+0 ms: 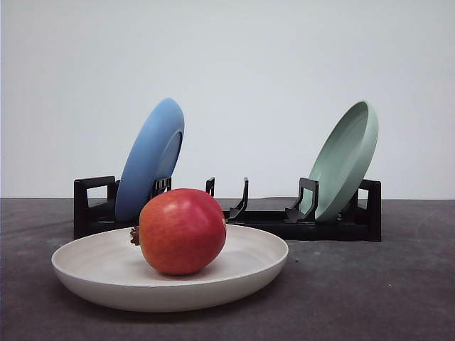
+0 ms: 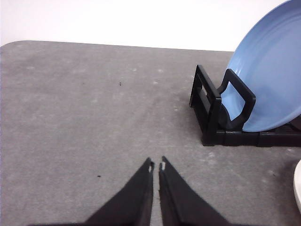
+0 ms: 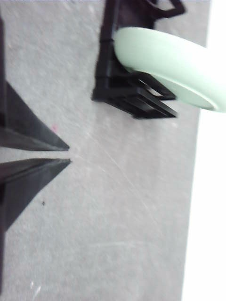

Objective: Place pomegranate in white plate

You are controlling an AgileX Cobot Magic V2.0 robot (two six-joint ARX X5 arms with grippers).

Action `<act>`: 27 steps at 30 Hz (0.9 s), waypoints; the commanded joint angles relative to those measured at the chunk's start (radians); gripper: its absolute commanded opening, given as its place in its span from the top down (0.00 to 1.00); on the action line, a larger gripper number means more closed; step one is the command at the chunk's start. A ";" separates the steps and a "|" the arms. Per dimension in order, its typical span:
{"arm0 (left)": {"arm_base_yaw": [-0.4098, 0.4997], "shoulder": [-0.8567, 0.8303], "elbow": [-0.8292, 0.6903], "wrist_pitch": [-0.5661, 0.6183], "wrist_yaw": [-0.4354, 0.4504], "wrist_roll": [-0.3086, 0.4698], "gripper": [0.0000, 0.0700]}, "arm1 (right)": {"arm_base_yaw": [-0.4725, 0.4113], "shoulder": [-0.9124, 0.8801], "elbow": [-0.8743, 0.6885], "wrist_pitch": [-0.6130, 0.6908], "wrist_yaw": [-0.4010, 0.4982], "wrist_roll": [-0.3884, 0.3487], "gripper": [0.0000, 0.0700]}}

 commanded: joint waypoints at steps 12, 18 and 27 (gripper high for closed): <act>-0.001 -0.001 -0.010 0.014 -0.001 0.000 1.00 | -0.051 -0.121 -0.063 0.000 0.000 0.009 0.97; -0.001 -0.001 -0.010 0.014 -0.001 0.000 1.00 | -0.050 -0.121 -0.063 0.002 -0.003 0.007 0.97; -0.001 -0.001 -0.010 0.014 -0.001 0.000 1.00 | -0.050 -0.121 -0.063 0.002 -0.002 0.007 0.97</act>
